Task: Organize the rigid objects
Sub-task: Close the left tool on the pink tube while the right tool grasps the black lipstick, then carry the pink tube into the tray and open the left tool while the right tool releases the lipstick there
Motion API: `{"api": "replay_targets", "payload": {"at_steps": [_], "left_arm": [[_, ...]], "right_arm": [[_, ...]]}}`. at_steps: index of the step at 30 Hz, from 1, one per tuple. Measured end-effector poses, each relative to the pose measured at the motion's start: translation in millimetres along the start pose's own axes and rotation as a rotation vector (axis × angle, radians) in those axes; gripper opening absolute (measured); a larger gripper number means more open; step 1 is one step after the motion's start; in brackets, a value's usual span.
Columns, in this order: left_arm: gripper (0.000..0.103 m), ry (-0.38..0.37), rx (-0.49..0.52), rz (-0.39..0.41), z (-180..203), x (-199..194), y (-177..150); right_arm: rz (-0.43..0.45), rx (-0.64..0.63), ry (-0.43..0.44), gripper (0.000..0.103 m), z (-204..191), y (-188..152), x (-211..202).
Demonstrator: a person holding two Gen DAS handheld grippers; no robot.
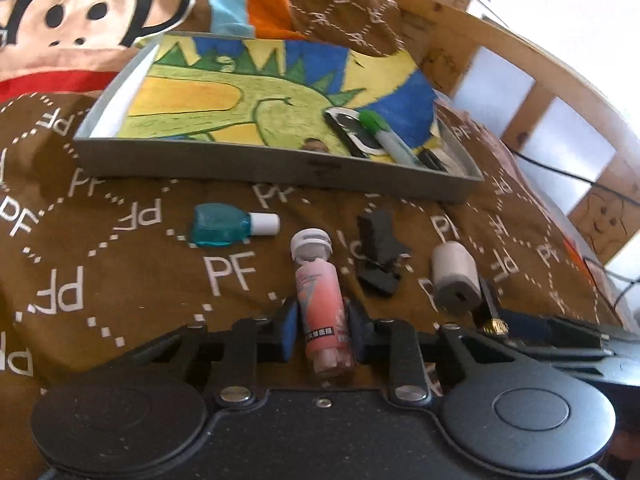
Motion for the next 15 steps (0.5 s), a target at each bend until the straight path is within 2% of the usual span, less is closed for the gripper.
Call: {"api": "replay_targets", "payload": {"at_steps": [4, 6, 9, 15], "left_arm": [[0.027, -0.014, -0.004, -0.02, 2, -2, -3], [0.026, -0.023, 0.002, -0.031, 4, -5, -7], [0.025, -0.024, 0.011, -0.022, 9, -11, -13], [0.024, -0.028, -0.077, 0.031, 6, -26, -13]], "right_arm": [[-0.034, -0.008, -0.019, 0.029, -2, 0, -2], [-0.055, -0.005, -0.014, 0.024, -4, 0, -2], [-0.038, -0.007, -0.01, 0.015, -9, -1, -3], [0.038, 0.022, 0.004, 0.014, -11, 5, -19]]}}
Point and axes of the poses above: each gripper's, at about its wrist camera, not at the fingertips, and x roughly the way its jaws point, z to its right, y to its top, the point moved 7 cm from there along x, roughly the way its jaws point, and after that the axes turned 6 degrees about z, right-handed, at the moved point
